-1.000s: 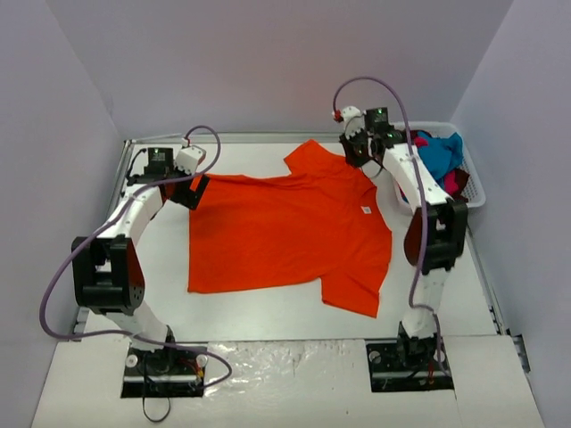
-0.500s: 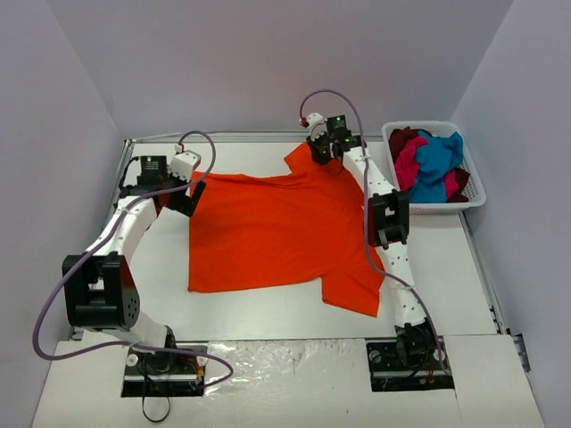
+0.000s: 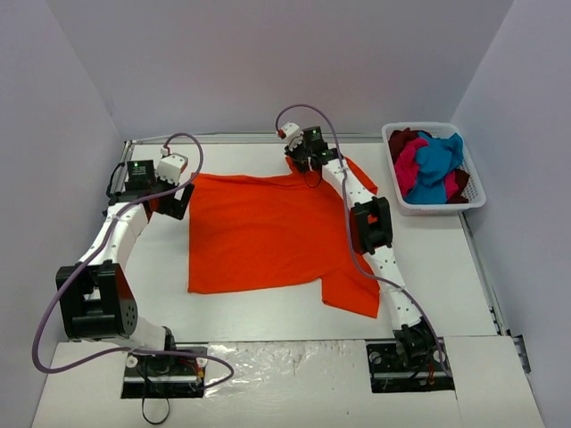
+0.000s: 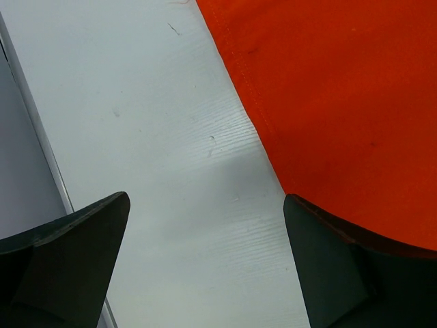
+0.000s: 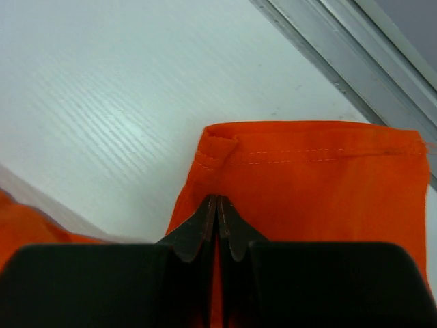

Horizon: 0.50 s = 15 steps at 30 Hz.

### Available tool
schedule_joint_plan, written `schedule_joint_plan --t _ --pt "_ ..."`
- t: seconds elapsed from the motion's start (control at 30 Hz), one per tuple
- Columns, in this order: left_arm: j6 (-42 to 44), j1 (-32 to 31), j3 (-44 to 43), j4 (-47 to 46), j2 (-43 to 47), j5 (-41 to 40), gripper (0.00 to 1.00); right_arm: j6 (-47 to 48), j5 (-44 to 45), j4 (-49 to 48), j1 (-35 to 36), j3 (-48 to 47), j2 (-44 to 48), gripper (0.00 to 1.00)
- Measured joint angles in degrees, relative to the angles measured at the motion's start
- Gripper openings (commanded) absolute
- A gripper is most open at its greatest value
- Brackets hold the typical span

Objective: Fold and stack the t-shirts
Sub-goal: Flatten out the tshirt

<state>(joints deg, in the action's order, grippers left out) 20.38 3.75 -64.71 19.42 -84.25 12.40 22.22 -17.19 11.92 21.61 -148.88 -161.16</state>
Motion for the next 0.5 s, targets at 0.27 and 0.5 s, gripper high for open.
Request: schedule_joint_plan --t 0.27,0.5 --pt "-0.02 0.13 0.00 -0.07 -0.26 -0.02 0.96 1.90 6.93 -6.69 -1.33 -0.20 -1.90 0.00" --pt "-0.02 0.13 0.00 -0.24 -2.21 -0.31 0.96 4.09 16.11 -18.49 -2.32 -2.05 -6.47 0.00"
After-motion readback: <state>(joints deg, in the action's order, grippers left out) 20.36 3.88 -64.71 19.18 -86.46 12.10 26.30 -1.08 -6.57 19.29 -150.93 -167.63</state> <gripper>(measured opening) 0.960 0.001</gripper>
